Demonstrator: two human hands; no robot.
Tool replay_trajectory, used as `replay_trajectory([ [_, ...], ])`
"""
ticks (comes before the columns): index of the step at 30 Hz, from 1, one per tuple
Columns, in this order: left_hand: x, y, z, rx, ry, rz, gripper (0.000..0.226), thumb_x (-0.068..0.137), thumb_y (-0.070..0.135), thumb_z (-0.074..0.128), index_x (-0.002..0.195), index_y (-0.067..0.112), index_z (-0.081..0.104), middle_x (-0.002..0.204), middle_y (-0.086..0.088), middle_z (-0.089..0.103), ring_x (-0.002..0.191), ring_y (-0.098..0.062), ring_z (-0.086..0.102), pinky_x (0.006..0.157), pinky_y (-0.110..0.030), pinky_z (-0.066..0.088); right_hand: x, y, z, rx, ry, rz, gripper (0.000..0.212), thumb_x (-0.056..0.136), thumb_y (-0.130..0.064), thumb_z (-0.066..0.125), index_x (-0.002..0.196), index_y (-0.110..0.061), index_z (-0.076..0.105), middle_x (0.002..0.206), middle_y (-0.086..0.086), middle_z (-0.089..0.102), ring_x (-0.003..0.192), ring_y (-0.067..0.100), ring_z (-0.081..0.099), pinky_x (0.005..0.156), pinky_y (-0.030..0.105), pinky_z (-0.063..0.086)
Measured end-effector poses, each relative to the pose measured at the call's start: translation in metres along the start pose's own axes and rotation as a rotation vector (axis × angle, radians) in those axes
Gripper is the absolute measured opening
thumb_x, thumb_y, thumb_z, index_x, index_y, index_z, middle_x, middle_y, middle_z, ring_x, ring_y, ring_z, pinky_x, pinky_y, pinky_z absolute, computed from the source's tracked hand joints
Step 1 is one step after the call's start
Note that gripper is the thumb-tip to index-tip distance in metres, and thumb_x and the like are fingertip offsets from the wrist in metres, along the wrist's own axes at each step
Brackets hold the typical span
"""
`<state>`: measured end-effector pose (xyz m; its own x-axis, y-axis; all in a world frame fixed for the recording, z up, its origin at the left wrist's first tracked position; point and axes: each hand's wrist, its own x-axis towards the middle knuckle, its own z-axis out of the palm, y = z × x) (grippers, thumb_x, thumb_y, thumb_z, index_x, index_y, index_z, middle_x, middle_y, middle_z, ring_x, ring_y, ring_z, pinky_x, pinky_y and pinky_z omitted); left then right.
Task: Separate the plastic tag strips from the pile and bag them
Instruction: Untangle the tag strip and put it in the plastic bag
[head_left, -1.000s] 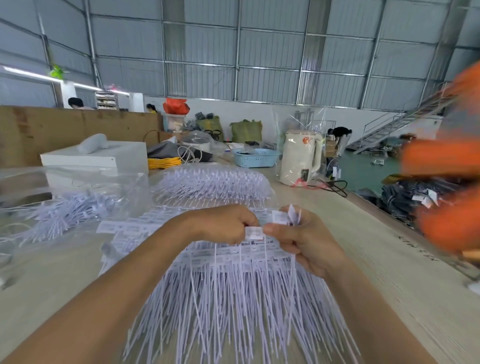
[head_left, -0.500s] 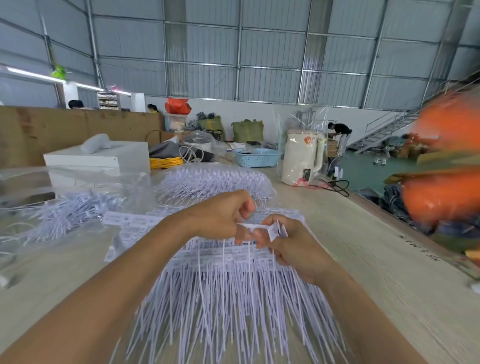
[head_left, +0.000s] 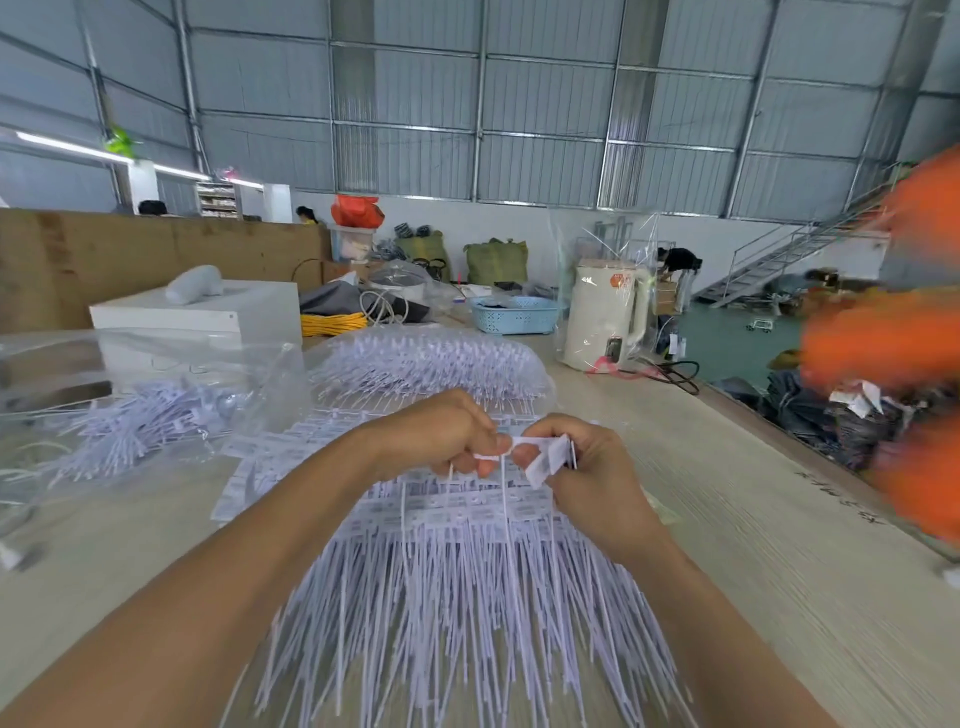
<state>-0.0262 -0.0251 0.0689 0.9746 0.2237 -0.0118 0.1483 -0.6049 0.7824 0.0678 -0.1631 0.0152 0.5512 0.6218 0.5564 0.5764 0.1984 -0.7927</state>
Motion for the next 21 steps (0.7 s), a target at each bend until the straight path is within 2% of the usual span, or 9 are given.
replay_trajectory([
  [3,0.0,-0.002,-0.001,-0.037,-0.036,-0.042,0.054,0.087,0.016,0.061,0.034,0.018,0.052,0.035,0.006,0.034,0.032,-0.006,0.028,0.037,-0.014,0.023,-0.002,0.004,0.001,-0.094,0.012,-0.094,0.04,0.076,0.026,0.052,0.075,-0.012,0.064,0.066,-0.001,0.061,0.063,0.002,0.056,0.066,0.022,0.049],
  [5,-0.001,-0.002,-0.002,-0.047,-0.051,-0.054,0.056,0.087,0.018,0.06,0.032,0.018,0.049,0.037,0.004,0.033,0.032,-0.007,0.026,0.038,-0.015,0.023,-0.002,0.005,0.002,-0.075,0.015,-0.103,0.044,0.076,0.024,0.051,0.069,-0.018,0.062,0.071,0.016,0.061,0.069,0.025,0.058,0.073,0.04,0.051],
  [7,-0.001,-0.002,-0.004,-0.05,-0.052,-0.05,0.054,0.087,0.018,0.06,0.034,0.019,0.049,0.039,0.003,0.032,0.034,-0.009,0.026,0.039,-0.016,0.023,0.001,0.007,0.004,-0.077,0.019,-0.09,0.048,0.077,0.021,0.05,0.066,-0.025,0.061,0.069,0.016,0.061,0.066,0.021,0.055,0.064,0.032,0.047],
  [9,-0.004,-0.002,-0.005,-0.055,-0.079,-0.027,0.053,0.086,0.016,0.06,0.034,0.019,0.048,0.041,0.001,0.031,0.037,-0.011,0.025,0.042,-0.018,0.024,0.002,0.012,0.002,-0.153,0.058,-0.046,0.041,0.078,0.019,0.049,0.067,-0.019,0.059,0.066,0.01,0.06,0.061,0.011,0.05,0.058,0.025,0.039],
  [11,-0.009,0.0,-0.006,-0.064,-0.134,0.011,0.051,0.085,0.016,0.06,0.035,0.018,0.05,0.045,-0.003,0.029,0.039,-0.012,0.023,0.044,-0.019,0.025,0.005,0.02,-0.013,-0.189,0.186,0.123,0.032,0.084,0.009,0.052,0.063,-0.016,0.052,0.06,0.004,0.057,0.056,0.014,0.047,0.053,0.023,0.037],
  [14,-0.012,0.003,-0.01,-0.033,-0.115,0.05,0.045,0.09,0.019,0.058,0.045,0.017,0.058,0.042,-0.001,0.033,0.038,-0.01,0.025,0.042,-0.018,0.023,0.004,0.023,-0.039,0.111,0.308,0.341,0.031,0.09,-0.014,0.06,0.063,-0.017,0.047,0.05,-0.006,0.049,0.048,0.012,0.038,0.043,0.021,0.033],
  [16,-0.011,0.004,-0.01,0.001,-0.083,0.063,0.038,0.093,0.021,0.055,0.056,0.013,0.061,0.044,0.001,0.043,0.039,-0.007,0.034,0.043,-0.017,0.026,0.005,0.018,-0.04,0.193,0.253,0.393,0.025,0.09,-0.025,0.061,0.068,-0.016,0.052,0.055,-0.005,0.052,0.051,0.011,0.043,0.048,0.023,0.038],
  [19,-0.009,0.004,-0.007,0.102,-0.085,0.044,0.028,0.093,0.012,0.053,0.068,0.011,0.065,0.056,0.002,0.055,0.046,-0.003,0.043,0.046,-0.015,0.031,0.006,0.011,-0.03,0.45,0.157,0.425,0.018,0.09,-0.024,0.06,0.077,-0.012,0.054,0.06,0.001,0.054,0.054,0.014,0.056,0.054,0.029,0.053],
  [21,-0.009,0.001,-0.007,0.172,-0.096,0.026,0.023,0.089,0.005,0.053,0.073,0.014,0.066,0.066,0.002,0.057,0.052,-0.005,0.045,0.051,-0.017,0.034,0.005,0.007,-0.028,0.565,0.093,0.427,0.017,0.09,-0.023,0.058,0.077,-0.013,0.051,0.06,0.002,0.048,0.048,0.013,0.05,0.047,0.026,0.05],
])
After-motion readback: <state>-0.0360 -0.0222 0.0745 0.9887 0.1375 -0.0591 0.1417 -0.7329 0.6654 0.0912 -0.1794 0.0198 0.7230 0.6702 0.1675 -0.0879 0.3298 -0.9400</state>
